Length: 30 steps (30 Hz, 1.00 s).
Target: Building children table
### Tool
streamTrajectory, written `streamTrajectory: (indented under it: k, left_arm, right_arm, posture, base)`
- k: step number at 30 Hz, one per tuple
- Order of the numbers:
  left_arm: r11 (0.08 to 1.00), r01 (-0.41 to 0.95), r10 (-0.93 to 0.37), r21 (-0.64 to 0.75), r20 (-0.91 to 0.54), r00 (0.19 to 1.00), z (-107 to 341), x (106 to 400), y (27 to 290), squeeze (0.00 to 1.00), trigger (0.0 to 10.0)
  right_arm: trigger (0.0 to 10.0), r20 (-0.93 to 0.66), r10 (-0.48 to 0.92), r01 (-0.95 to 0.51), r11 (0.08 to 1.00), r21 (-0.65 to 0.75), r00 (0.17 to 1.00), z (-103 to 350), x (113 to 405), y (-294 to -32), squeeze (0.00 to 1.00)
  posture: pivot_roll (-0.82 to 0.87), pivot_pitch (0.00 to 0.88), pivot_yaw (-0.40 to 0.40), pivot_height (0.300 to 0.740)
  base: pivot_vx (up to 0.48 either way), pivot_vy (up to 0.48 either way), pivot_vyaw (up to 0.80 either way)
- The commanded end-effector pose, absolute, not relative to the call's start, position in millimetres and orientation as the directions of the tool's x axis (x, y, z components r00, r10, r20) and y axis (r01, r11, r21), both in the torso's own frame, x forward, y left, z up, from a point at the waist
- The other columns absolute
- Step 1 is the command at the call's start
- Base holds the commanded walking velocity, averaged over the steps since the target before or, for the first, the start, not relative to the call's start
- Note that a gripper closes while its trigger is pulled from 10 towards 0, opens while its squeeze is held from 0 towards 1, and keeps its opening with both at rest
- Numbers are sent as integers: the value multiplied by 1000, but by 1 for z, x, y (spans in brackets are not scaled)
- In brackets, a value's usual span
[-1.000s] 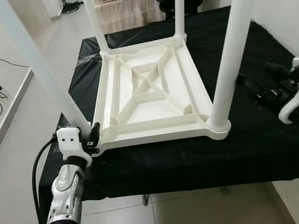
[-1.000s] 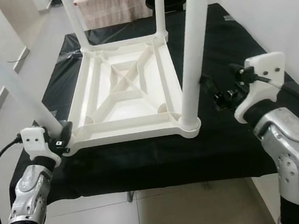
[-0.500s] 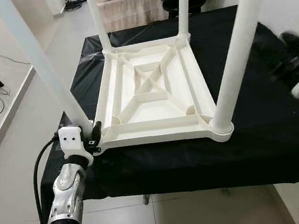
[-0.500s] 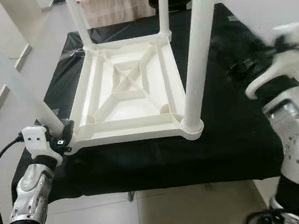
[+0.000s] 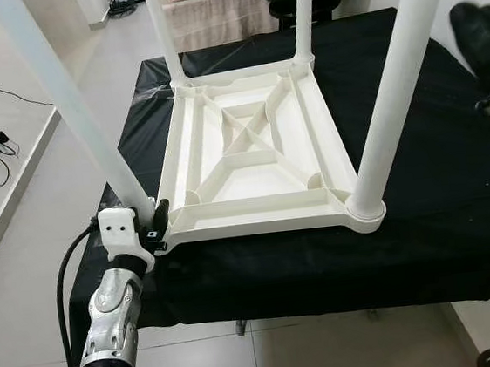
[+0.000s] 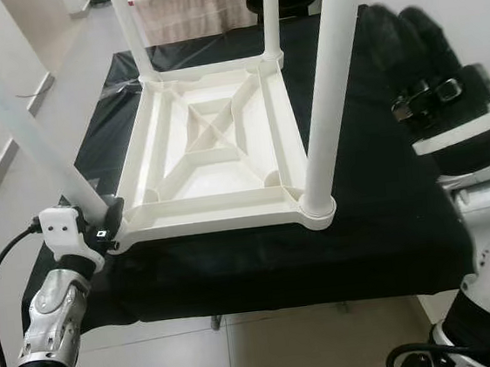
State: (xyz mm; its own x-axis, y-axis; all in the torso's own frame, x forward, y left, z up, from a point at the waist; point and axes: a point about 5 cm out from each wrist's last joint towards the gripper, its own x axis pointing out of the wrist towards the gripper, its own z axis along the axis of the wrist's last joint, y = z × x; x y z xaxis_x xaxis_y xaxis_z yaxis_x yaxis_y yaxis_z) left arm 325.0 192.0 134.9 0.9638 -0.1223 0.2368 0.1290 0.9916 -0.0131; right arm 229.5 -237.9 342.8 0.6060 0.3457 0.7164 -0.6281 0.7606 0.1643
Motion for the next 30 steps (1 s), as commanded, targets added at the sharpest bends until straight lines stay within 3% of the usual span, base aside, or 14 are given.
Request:
streamTrajectory:
  k: [1, 6, 8, 13, 21, 29, 30]
  left_arm:
    - [993, 118, -119, 19, 195, 974, 127, 324, 197, 0, 10000]
    - [993, 117, -119, 20, 194, 974, 127, 324, 197, 0, 10000]
    - [993, 115, -117, 20, 194, 974, 128, 324, 196, 0, 10000]
    - [993, 115, -116, 20, 195, 974, 128, 325, 196, 0, 10000]
    - [993, 113, -115, 19, 197, 974, 128, 325, 195, 0, 10000]
    - [993, 113, -115, 20, 196, 974, 128, 325, 195, 0, 10000]
    - [993, 114, -115, 20, 196, 974, 128, 325, 196, 0, 10000]
  right_arm:
    - [10000, 724, 422, -673, 736, 78, 546, 351, 220, -227, 0]
    - [10000, 638, 496, -654, 756, 16, 589, 346, 225, -213, 0]
    - [10000, 534, 488, -558, 829, -35, 691, 338, 237, -209, 0]
    - [10000, 448, 403, -426, 903, -54, 798, 331, 251, -212, 0]
    - [10000, 384, 297, -319, 948, -6, 875, 321, 264, -219, 0]
    - [10000, 386, 240, -271, 962, 26, 891, 317, 268, -215, 0]
    - [8824, 388, 239, -271, 962, 30, 890, 317, 269, -213, 0]
  posture:
    - [-152, 137, 57, 740]
    - [-151, 138, 57, 740]
    - [-152, 140, 57, 740]
    - [-151, 140, 56, 740]
    - [-152, 144, 53, 740]
    - [-154, 144, 54, 740]
    - [-154, 144, 53, 740]
  base:
    - [0, 0, 0]
    - [0, 0, 0]
    - [0, 0, 0]
    - [0, 0, 0]
    - [0, 0, 0]
    - [0, 0, 0]
    - [0, 0, 0]
